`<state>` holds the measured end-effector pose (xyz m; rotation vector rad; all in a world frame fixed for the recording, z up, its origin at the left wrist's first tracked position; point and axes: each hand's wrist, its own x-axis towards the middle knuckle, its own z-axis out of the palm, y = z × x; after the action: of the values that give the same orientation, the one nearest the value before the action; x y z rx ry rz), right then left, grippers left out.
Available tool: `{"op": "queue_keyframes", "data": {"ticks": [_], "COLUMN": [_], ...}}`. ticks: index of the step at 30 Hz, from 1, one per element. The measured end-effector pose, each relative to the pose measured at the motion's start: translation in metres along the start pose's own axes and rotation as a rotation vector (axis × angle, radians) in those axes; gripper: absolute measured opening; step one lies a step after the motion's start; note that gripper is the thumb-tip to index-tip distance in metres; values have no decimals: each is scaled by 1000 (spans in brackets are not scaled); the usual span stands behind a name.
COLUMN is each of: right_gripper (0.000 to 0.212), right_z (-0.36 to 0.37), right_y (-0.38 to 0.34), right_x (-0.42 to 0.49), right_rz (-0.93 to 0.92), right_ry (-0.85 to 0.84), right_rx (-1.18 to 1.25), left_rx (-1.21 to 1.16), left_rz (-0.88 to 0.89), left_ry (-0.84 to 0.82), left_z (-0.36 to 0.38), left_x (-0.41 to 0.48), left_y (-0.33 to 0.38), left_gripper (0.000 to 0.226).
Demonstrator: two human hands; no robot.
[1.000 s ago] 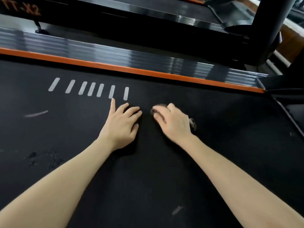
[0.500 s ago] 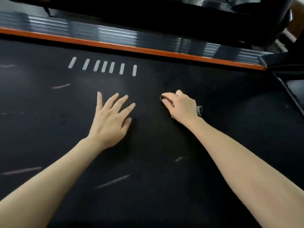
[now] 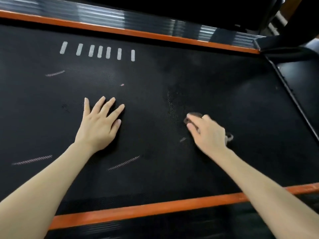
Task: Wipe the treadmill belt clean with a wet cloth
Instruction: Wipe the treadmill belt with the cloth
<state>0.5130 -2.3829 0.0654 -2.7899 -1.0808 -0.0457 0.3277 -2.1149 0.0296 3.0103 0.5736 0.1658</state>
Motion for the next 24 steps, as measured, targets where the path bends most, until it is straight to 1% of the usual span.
{"op": "queue_keyframes", "data": {"ticks": [2,4,6,7,8,11,12,13,14,16,18,19,21,22,23,24], "right_gripper": [41,43,40,38,35,34,34,35,36,38,42,43,41,40,38,36], "right_z": [-2,-7,-15,-17,-16,-13,-10,-8,-6,-5,-10,-10,-9,-9,-8,-8], "right_y": [-24,-33,-26,-19,-11,15,14,5,-7,-41,-68,-67,-52,-43,-33,-26], "right_x": [-46,-83,-80,-70,-54,1,5,0,-13,-55,-94,-101,-90,-78,-61,-39], "right_rz": [-149,-286,-392,-374,-290,161,241,260,224,21,-176,-257,-391,-389,-313,-175], "right_ry": [-22,-69,-78,-78,-49,-27,-15,-16,-24,-16,-105,-142,-143,-122,-71,-43], "right_rx": [50,104,46,-11,-50,-6,18,38,41,52,167,186,81,21,-12,-21], "left_rx": [-6,-8,-4,3,9,9,6,3,-1,-9,-13,-15,-24,-27,-26,-24], "left_rz": [2,6,4,8,12,9,11,14,14,15,17,19,20,21,20,18], "left_ry": [1,5,7,5,3,0,0,3,8,15,16,15,21,24,24,24], "left_z": [-1,-3,-3,-3,-3,-1,-1,-1,-1,-1,-2,-2,-3,-2,-2,-1], "left_x": [0,-1,-3,-4,-4,-4,-4,-4,-3,-3,-3,-4,-4,-4,-4,-4], "left_y": [2,2,1,2,2,1,2,2,2,2,1,1,0,0,0,0], "left_gripper": [55,55,55,56,56,56,56,56,56,55,55,55,54,54,54,54]}}
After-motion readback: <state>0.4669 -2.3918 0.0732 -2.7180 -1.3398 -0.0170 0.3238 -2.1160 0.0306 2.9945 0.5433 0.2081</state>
